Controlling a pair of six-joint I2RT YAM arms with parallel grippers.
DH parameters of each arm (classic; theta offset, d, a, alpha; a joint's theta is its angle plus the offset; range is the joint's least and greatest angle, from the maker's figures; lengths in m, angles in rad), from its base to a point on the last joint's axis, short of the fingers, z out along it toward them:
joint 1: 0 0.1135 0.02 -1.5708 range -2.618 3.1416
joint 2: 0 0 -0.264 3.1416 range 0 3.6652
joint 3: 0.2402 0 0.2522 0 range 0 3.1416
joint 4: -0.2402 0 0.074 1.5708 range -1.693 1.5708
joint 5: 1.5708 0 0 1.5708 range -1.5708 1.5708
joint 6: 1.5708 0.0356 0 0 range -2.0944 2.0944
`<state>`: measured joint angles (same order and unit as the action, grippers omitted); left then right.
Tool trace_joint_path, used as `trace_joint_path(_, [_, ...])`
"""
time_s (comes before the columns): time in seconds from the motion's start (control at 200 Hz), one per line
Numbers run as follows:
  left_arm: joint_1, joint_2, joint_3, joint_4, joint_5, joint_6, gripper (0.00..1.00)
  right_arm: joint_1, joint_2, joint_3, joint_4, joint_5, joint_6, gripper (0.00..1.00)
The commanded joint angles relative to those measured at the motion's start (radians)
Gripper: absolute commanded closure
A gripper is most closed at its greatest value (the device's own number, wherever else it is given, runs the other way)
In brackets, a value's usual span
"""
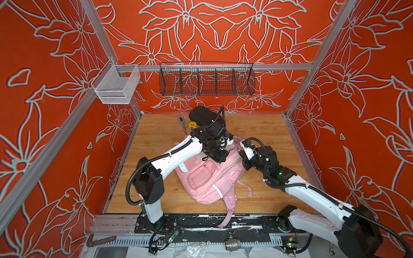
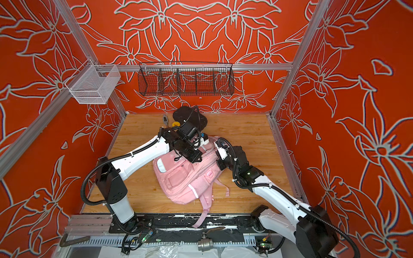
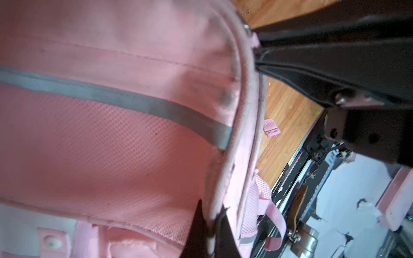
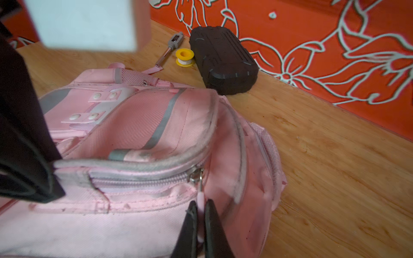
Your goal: Pack the student bag
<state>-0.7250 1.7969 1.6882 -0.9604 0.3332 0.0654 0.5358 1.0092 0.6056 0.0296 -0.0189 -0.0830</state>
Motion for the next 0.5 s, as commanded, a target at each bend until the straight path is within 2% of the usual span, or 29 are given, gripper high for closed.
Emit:
trace_joint_path(0.0, [-0.051, 0.038, 0.113, -0.109, 0.008, 0.195, 1.0, -0.028, -0.079, 0.0, -0.13, 0.155, 0.021, 1.0])
trace_joint_path(0.15, [-0.059, 0.103, 0.213, -0.14, -0.041, 0.299, 1.0, -0.027, -0.179, -0.03, -0.198, 0.203, 0.033, 1.0])
trace_joint_path(0.255, [-0.059, 0.108, 0.217, -0.14, -0.105, 0.403, 1.0, -0.026, -0.224, -0.043, -0.238, 0.198, 0.054, 1.0])
trace_joint_path(0.375, [-0.052, 0.082, 0.172, -0.111, -0.186, 0.499, 1.0, -0.017, -0.265, -0.064, -0.211, 0.132, 0.062, 1.0])
trace_joint_path(0.495, [-0.008, 0.059, 0.105, -0.063, -0.197, 0.494, 1.0, 0.002, -0.265, -0.092, -0.139, 0.044, 0.084, 1.0])
